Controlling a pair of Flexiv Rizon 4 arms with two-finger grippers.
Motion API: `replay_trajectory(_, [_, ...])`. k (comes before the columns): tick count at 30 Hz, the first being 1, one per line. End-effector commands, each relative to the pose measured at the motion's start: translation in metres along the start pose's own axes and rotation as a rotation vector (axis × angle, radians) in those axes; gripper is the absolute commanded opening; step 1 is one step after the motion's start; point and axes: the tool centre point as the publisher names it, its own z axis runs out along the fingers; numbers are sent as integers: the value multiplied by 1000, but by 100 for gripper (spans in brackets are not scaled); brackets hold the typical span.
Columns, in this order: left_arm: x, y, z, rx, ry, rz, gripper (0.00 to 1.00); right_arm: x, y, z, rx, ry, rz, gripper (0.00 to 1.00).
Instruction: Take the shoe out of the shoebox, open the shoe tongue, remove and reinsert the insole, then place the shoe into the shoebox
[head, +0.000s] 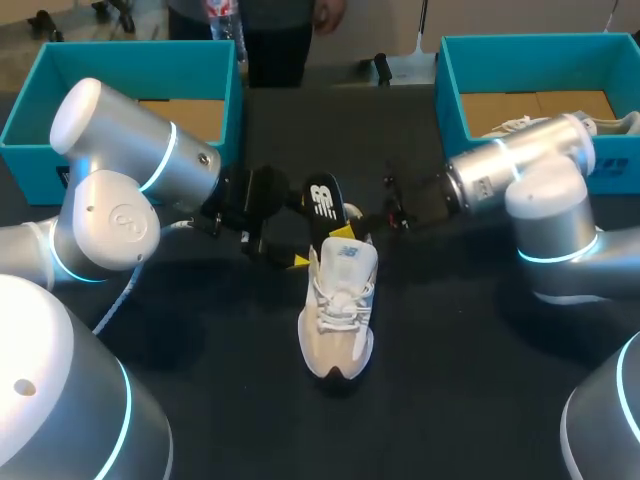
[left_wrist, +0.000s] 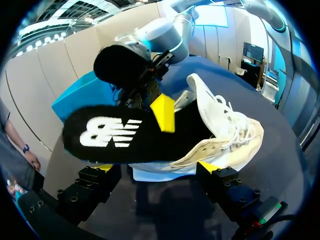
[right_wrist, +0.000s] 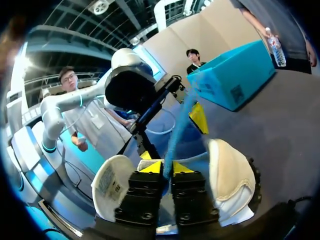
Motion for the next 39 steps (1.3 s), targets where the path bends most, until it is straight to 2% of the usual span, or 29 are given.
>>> replay_trajectory(1, [0,0,1,-2,0,0,100,1,-5,1,-7,-11,9,0])
replay_trajectory(5, [0,0,1,-2,0,0,100,9,-19,0,-38,-36,25,0])
replay_trajectory(11, [0,0,1,-2,0,0,100,16,-34,10,-55,-44,58,0])
replay_trajectory(21, [0,0,1,-2,0,0,100,21,-43,17,-64,-49,86,0])
replay_trajectory(25, [0,0,1,-2,0,0,100,20,-37,11,-64,-63,69,2])
replay_trajectory(27, [0,0,1,-2,0,0,100,19,-30,8,-57,-70,51,7])
replay_trajectory(30, [0,0,1,-2,0,0,100,16,-20,4,-45,-74,27,24])
replay_trajectory(33, [0,0,1,-2,0,0,100,15,-12,2,-36,-76,6,30])
replay_trajectory(39, [0,0,1,-2,0,0,100,9,-1,2,-23,-62,-21,30])
